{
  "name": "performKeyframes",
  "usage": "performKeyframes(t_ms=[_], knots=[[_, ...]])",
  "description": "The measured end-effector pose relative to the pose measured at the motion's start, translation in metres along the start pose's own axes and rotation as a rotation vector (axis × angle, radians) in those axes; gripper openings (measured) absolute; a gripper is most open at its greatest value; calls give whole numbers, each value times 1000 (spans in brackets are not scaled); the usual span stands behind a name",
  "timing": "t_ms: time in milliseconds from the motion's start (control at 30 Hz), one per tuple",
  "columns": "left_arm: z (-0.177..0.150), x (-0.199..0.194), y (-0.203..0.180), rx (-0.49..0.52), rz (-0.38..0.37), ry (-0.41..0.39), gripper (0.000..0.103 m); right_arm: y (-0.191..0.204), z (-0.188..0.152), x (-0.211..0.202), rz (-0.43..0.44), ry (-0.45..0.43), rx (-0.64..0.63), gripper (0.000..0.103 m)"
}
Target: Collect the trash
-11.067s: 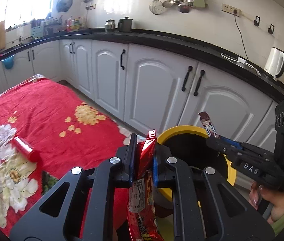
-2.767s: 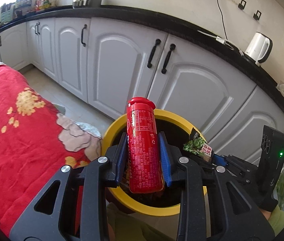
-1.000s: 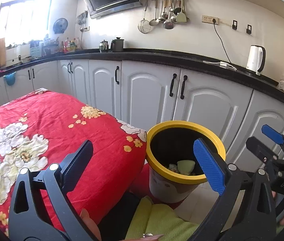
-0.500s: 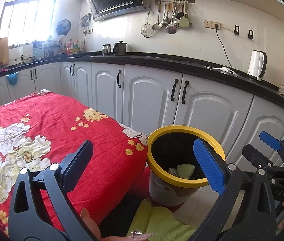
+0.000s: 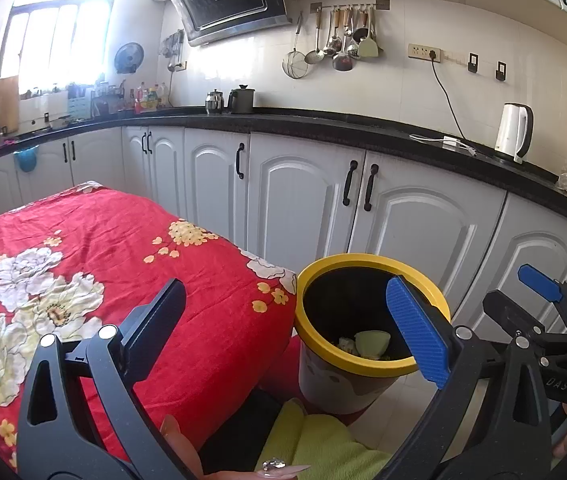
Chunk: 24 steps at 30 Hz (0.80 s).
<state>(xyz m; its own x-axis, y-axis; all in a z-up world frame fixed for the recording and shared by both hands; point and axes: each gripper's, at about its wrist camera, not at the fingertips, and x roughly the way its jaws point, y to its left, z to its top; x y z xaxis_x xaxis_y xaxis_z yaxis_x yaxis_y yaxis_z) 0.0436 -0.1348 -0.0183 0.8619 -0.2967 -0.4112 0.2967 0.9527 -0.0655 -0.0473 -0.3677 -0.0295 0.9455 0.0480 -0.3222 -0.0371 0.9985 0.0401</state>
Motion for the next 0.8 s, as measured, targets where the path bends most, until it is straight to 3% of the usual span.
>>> performKeyframes(t_ms=[800], knots=[[4, -1, 0, 4, 6, -10, 92, 0, 0, 1, 0, 5, 1, 97]])
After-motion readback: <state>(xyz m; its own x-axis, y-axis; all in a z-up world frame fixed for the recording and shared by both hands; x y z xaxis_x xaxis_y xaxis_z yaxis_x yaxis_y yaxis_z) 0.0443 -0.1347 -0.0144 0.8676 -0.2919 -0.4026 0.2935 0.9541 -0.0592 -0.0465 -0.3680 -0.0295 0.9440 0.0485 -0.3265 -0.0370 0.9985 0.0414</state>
